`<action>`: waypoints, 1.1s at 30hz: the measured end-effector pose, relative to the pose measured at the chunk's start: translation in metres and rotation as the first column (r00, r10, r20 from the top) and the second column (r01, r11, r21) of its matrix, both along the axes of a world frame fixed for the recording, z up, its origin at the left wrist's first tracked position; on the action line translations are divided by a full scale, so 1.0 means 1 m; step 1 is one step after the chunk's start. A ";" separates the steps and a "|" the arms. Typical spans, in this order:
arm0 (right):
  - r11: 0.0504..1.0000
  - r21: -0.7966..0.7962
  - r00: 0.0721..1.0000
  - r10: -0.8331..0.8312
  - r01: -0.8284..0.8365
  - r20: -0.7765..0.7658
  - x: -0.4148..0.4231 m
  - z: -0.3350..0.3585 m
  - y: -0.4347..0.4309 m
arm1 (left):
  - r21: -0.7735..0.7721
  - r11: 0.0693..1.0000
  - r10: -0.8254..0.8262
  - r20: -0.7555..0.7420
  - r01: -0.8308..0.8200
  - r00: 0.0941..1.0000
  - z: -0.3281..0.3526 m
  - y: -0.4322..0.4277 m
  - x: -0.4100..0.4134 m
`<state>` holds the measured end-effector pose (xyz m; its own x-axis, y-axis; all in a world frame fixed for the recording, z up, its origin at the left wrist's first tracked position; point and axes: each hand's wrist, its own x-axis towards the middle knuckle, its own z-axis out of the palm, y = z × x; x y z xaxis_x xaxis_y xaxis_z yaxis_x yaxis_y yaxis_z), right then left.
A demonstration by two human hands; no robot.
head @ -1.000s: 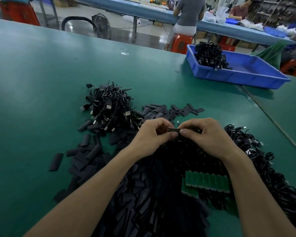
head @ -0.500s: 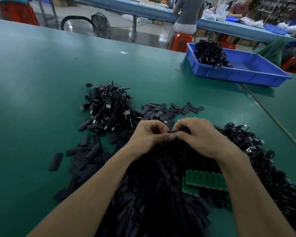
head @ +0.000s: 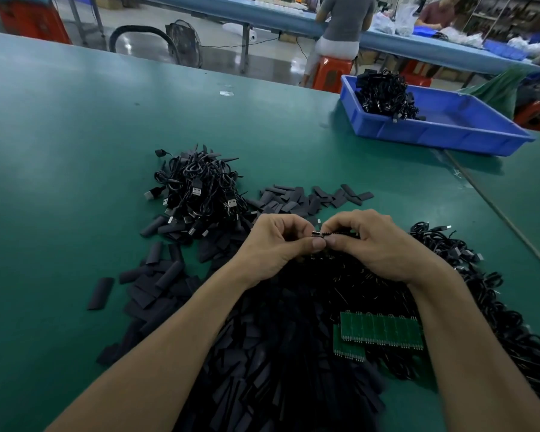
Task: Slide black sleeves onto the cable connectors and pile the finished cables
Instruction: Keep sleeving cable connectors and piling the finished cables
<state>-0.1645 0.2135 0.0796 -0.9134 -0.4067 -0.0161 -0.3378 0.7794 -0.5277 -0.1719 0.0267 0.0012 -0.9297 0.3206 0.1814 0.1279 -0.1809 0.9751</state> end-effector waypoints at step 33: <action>0.870 0.458 0.982 -0.153 0.185 -0.107 0.022 -0.003 -0.060 | -0.376 0.877 0.217 -0.245 -0.299 0.945 0.047 -0.058 0.005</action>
